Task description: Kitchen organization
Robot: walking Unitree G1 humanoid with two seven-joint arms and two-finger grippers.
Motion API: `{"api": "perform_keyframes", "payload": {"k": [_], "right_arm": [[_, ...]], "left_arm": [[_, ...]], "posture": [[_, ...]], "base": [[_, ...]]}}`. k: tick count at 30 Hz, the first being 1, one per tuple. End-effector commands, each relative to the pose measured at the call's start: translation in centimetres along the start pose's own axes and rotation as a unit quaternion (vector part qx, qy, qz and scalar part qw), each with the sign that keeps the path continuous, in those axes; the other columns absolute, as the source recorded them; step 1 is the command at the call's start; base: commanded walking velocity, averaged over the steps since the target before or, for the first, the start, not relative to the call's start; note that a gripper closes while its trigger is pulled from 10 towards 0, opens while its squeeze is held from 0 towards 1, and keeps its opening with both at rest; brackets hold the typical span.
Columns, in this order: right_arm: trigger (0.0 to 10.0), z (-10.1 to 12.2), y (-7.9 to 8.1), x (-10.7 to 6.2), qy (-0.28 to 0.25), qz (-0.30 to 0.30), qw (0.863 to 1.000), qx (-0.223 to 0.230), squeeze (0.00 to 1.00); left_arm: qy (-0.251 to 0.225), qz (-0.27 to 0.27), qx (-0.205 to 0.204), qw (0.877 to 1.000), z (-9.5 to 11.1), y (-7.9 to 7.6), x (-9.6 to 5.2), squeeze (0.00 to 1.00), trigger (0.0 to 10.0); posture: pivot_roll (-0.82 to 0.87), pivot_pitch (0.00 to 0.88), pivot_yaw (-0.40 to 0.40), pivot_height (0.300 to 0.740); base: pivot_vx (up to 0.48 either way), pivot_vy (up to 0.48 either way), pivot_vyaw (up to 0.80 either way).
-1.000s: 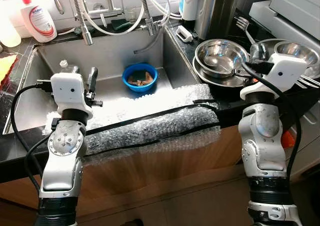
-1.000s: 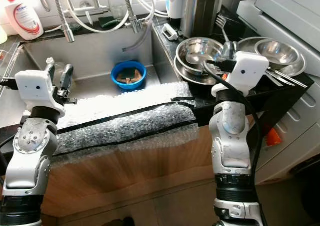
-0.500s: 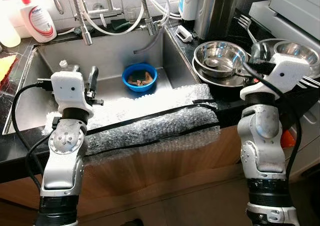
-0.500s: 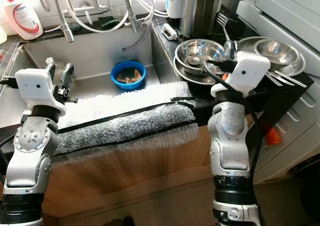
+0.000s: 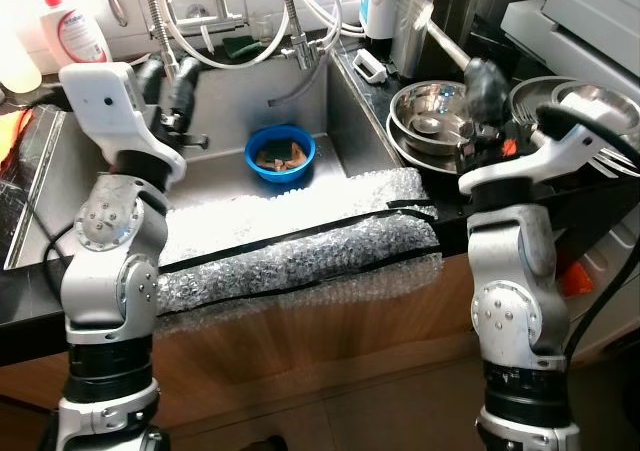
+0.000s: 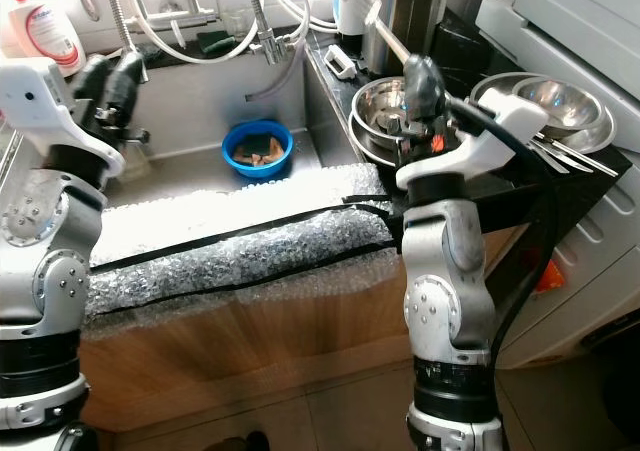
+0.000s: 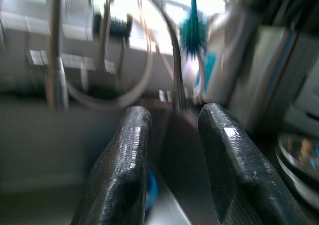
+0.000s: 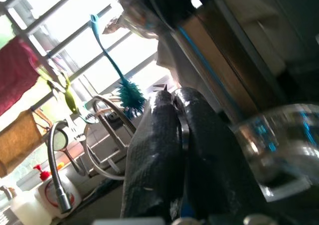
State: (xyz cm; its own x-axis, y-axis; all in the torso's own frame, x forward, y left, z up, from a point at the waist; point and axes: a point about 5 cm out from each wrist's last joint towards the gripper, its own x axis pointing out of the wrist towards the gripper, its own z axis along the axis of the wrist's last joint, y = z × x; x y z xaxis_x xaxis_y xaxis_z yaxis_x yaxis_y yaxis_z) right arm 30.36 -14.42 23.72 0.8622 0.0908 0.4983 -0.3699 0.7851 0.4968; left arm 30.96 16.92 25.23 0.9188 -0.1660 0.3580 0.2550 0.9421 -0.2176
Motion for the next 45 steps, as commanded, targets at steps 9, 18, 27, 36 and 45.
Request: {"api": "perform_keyframes", "payload": {"k": [9,18,27,36,45], "right_arm": [[10.0,-1.5,1.2,-2.9,0.048,0.078,0.983,0.161,0.0],[10.0,-2.6,2.3,-4.3,0.079,0.108,0.959,0.251,0.0],[10.0,-3.9,4.0,-5.0,0.119,0.134,0.947,0.268,0.0],[10.0,-4.4,4.8,-4.8,0.132,0.152,0.94,0.274,0.0],[10.0,-4.7,5.1,-4.7,0.144,0.165,0.941,0.259,0.0]], "left_arm": [[0.055,-0.021,-0.214,0.975,-2.6,-0.5,-1.5,0.0,10.0],[0.046,-0.079,-0.27,0.959,-1.9,-1.9,-1.8,0.0,10.0],[0.043,-0.13,-0.285,0.949,-1.4,-3.6,-2.2,0.0,10.0],[0.059,-0.154,-0.296,0.941,-2.0,-5.2,-2.5,0.0,10.0],[0.056,-0.175,-0.31,0.933,-1.9,-6.2,-2.3,0.0,10.0]], "posture": [[-0.04,0.1,0.066,0.74],[-0.05,0.075,0.064,0.74],[-0.05,0.06,0.058,0.74],[-0.05,0.092,0.054,0.74],[-0.05,0.102,0.05,0.74]], "base": [[0.0,0.0,0.0],[0.0,0.0,0.0],[0.0,0.0,0.0],[0.0,0.0,0.0],[0.0,0.0,0.0]]}}
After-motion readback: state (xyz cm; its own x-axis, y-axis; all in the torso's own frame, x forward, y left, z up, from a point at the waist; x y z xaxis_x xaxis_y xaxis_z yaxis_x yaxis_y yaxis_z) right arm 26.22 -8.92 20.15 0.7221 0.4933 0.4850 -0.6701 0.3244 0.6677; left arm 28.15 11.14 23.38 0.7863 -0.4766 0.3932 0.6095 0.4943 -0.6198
